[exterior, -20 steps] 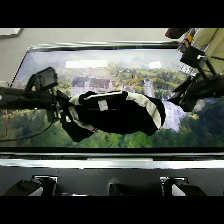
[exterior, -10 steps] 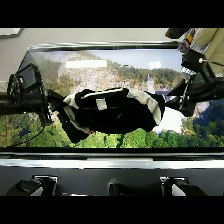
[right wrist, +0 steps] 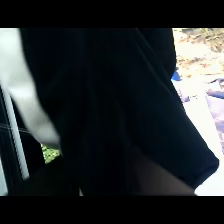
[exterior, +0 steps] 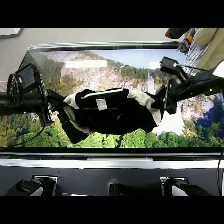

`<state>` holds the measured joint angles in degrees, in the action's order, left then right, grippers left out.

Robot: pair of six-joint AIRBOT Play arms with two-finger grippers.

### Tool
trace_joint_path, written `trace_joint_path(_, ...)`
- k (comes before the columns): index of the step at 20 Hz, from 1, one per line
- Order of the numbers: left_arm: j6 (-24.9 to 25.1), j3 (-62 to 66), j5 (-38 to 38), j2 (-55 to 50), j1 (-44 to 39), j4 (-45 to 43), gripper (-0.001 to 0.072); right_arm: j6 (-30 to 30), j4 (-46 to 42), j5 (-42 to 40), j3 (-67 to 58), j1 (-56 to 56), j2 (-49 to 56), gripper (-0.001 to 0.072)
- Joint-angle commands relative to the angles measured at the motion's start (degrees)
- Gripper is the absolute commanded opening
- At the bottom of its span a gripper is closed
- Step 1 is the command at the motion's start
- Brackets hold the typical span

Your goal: Fold the clothes and pants, and hang the long-sleeved shirts on hangers.

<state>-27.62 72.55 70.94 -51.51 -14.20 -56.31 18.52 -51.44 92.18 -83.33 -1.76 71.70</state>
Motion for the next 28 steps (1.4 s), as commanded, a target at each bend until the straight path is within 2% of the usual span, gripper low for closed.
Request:
trace_joint_path(1, -0.02, 0.02, -0.04, 0.02, 0.04, 0.04, 0.0028, -0.2, 0.17, 2.82, 0.0, 0.9, 1.27, 0.0064)
trace_joint_path(4, -0.22, 0.02, -0.04, 0.02, 0.07, 0.02, 0.003, -0.35, 1.66, 4.55, -0.11, 0.9, 0.61, 0.0048)
trace_joint_path(6, -2.67, 0.02, -0.07, 0.02, 0.07, 0.02, 0.0054, -0.15, 1.42, 4.61, -0.11, 0.87, -1.33, 0.0045)
trace_joint_path(8, -6.01, 0.02, -0.59, 0.02, 0.07, -0.04, 0.0287, 2.86, 0.35, 4.55, -0.11, 0.87, -4.15, 0.0044)
trace_joint_path(9, -9.86, 0.02, -2.19, 0.04, 0.11, -0.24, 0.0378, 6.03, -0.63, 4.2, -0.11, 0.87, -5.81, 0.0044)
trace_joint_path(10, -13.77, 0.02, -4.15, 0.04, 0.13, -0.68, 0.0455, 9.97, -1.97, 3.58, -0.11, 0.87, -7.61, 0.0043)
trace_joint_path(11, -17.35, 0.02, -6.19, 0.04, 0.17, -1.27, 0.0496, 13.25, -3.72, 3.19, -0.11, 0.87, -9.38, 0.0043)
trace_joint_path(14, -28.55, 0.02, -12.17, 0.04, 0.17, -4.09, 0.0519, 19.34, -11.54, 1.84, -0.11, 0.87, -15.69, 0.0042)
trace_joint_path(15, -33.79, 0.02, -14.34, 0.04, 0.17, -5.64, 0.052, 21.14, -14.43, 1.31, -0.11, 0.87, -17.86, 0.0042)
trace_joint_path(17, -43.01, 0.02, -17.38, 0.04, 0.17, -7.65, 0.0519, 27.87, -20.28, -0.26, -0.11, 0.87, -22.43, 0.0042)
trace_joint_path(18, -45.7, 0.02, -18.18, 0.04, 0.17, -7.8, 0.0519, 31.71, -23.32, -0.98, -0.11, 0.87, -24.81, 0.0043)
trace_joint_path(22, -50.38, 0.02, -18.51, 0.04, 0.17, -7.76, 0.0519, 45.27, -34.62, -3.72, -0.09, 0.87, -33.94, 0.0046)
trace_joint_path(25, -53.02, 0.02, -18.51, 0.04, 0.15, -7.76, 0.0518, 52.57, -37.18, -4.09, -0.09, 0.9, -38.71, 0.0046)
trace_joint_path(28, -53.0, 0.02, -18.51, 0.04, 0.15, -7.76, 0.0516, 58.14, -43.15, -4.98, -0.11, 0.9, -40.68, 0.0045)
